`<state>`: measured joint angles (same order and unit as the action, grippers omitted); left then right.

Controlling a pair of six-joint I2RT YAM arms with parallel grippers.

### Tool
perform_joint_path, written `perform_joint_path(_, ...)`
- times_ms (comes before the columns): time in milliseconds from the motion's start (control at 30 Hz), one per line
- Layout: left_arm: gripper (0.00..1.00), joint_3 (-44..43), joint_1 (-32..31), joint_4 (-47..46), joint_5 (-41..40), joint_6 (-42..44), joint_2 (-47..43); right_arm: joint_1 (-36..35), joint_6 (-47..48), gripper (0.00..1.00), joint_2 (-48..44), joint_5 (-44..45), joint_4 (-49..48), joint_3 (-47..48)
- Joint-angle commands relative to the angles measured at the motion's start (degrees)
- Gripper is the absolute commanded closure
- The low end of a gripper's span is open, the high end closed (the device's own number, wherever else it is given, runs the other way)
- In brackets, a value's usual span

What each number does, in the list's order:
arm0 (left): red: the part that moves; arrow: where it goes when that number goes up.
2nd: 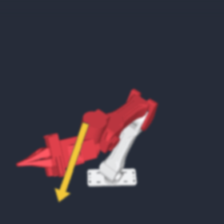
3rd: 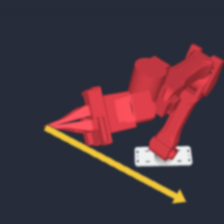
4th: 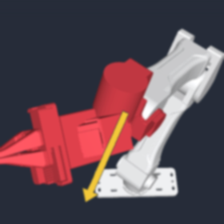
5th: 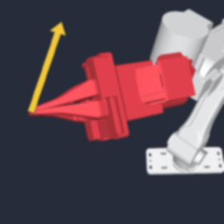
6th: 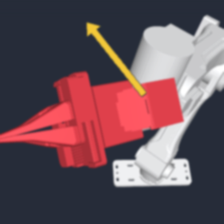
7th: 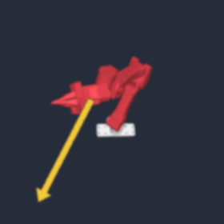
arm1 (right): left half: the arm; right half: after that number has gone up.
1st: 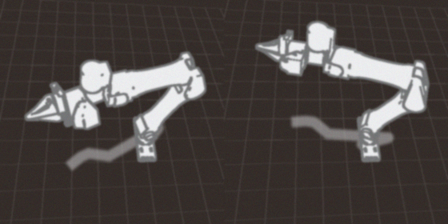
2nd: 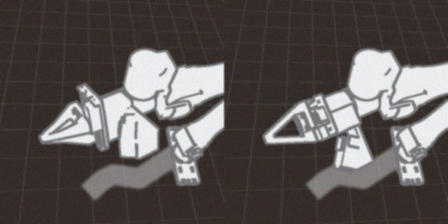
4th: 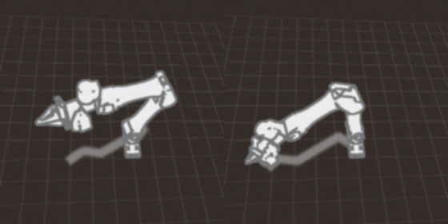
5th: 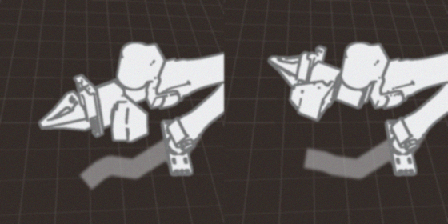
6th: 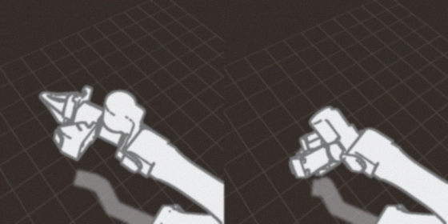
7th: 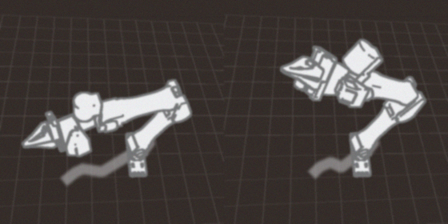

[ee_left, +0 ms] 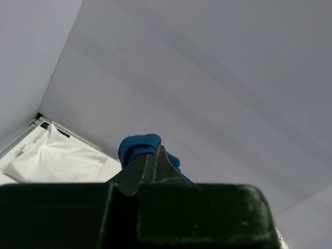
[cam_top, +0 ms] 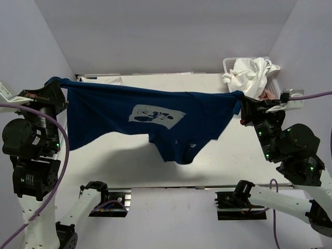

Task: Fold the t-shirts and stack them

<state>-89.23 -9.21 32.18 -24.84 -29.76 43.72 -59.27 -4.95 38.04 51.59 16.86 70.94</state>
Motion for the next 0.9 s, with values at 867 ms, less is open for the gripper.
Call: perform_joint_path(867, 1.00, -1.0, 1.2, -0.6, 15.1, -5.2, 5.7, 0.7, 52.6, 1.00, 14.2, 6.7, -65.4, 3.4)
